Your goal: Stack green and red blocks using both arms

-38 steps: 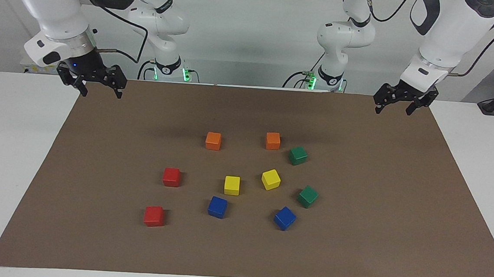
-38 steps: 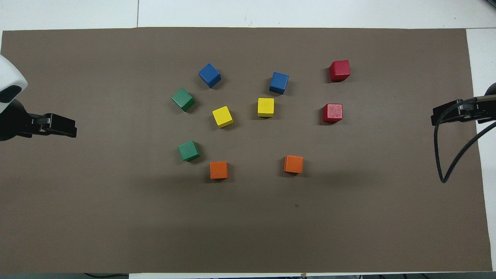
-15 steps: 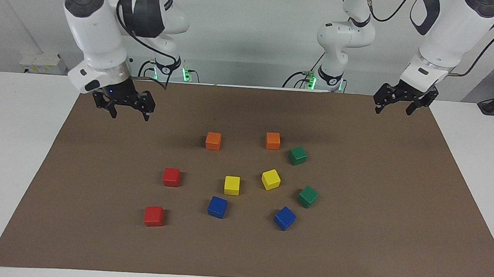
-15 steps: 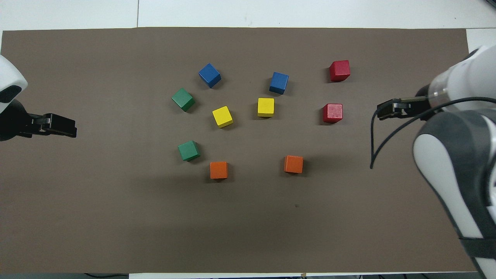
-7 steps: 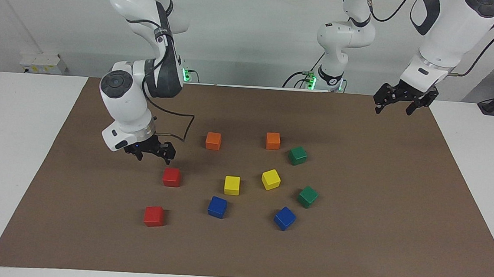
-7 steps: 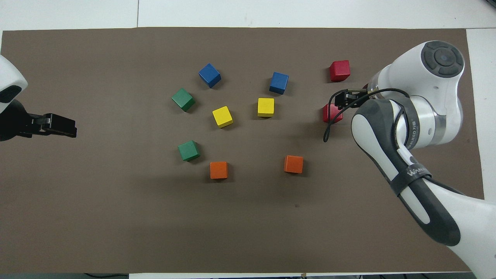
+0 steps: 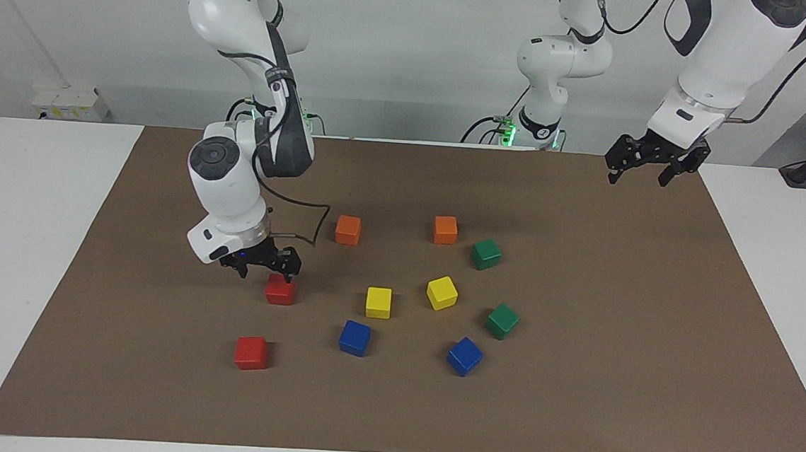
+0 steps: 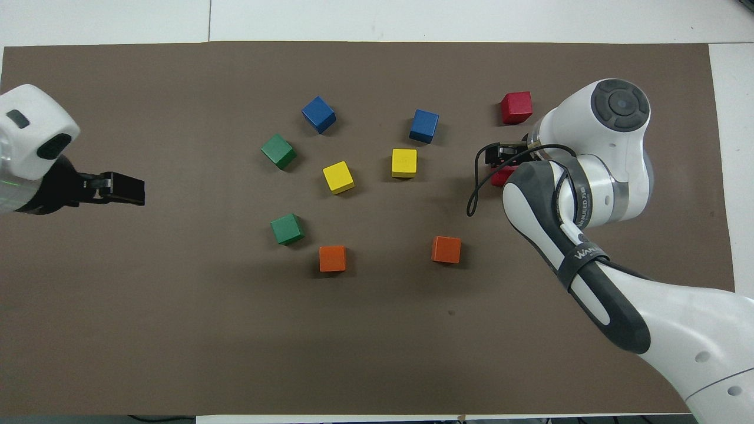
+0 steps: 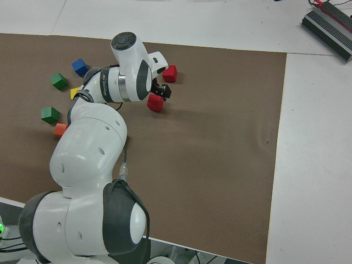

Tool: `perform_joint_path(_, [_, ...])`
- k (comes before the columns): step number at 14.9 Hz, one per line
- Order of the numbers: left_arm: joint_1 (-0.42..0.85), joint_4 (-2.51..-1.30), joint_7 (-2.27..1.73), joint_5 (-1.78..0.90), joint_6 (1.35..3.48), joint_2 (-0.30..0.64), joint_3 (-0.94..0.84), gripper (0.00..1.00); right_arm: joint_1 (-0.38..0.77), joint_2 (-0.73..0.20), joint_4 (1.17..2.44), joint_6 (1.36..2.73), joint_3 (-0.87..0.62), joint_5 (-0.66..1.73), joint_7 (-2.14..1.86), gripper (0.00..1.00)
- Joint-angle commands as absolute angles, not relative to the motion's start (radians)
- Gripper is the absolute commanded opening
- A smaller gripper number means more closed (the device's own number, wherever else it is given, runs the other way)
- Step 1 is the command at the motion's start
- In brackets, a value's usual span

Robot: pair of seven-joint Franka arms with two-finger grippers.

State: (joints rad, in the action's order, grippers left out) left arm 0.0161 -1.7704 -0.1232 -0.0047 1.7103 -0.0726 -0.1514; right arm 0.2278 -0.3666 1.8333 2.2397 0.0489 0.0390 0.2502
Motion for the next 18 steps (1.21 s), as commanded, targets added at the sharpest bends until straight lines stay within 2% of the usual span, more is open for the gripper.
perform_joint_path(1, [0.136,-1.799,-0.323,-0.014,1.840,0.004,-0.143,1.00,0.232,-0.347,1.936,2.313,0.052,0.041,0.206,1.00])
perform_joint_path(4, [0.201,-1.821,-0.409,-0.008,1.972,0.125,-0.141,1.00,0.224,-0.339,1.948,2.287,0.052,0.040,0.189,1.00])
perform_joint_path(5, [0.206,-1.851,-0.473,-0.008,2.018,0.135,-0.141,1.00,0.225,-0.339,1.950,2.295,0.052,0.040,0.189,1.00])
perform_joint_path(7, [0.228,-1.948,-0.520,-0.003,2.138,0.150,-0.141,1.00,0.227,-0.342,1.950,2.304,0.052,0.040,0.198,0.90])
perform_joint_path(9, [0.247,-2.047,-0.569,-0.003,2.238,0.149,-0.141,1.00,0.232,-0.354,1.947,2.333,0.052,0.040,0.201,0.88])
perform_joint_path(14, [0.299,-2.095,-0.716,-0.003,2.301,0.185,-0.141,1.00,0.227,-0.377,1.945,2.411,0.052,0.038,0.222,0.88])
perform_joint_path(16, [0.319,-2.097,-0.752,-0.002,2.319,0.209,-0.140,1.00,0.232,-0.379,1.948,2.413,0.052,0.040,0.250,0.85])
perform_joint_path(17, [0.319,-2.097,-0.755,-0.002,2.321,0.213,-0.138,1.00,0.232,-0.379,1.950,2.414,0.052,0.040,0.259,0.78])
perform_joint_path(18, [0.319,-2.095,-0.758,0.005,2.322,0.216,-0.138,1.00,0.229,-0.379,1.950,2.414,0.052,0.040,0.261,0.65])
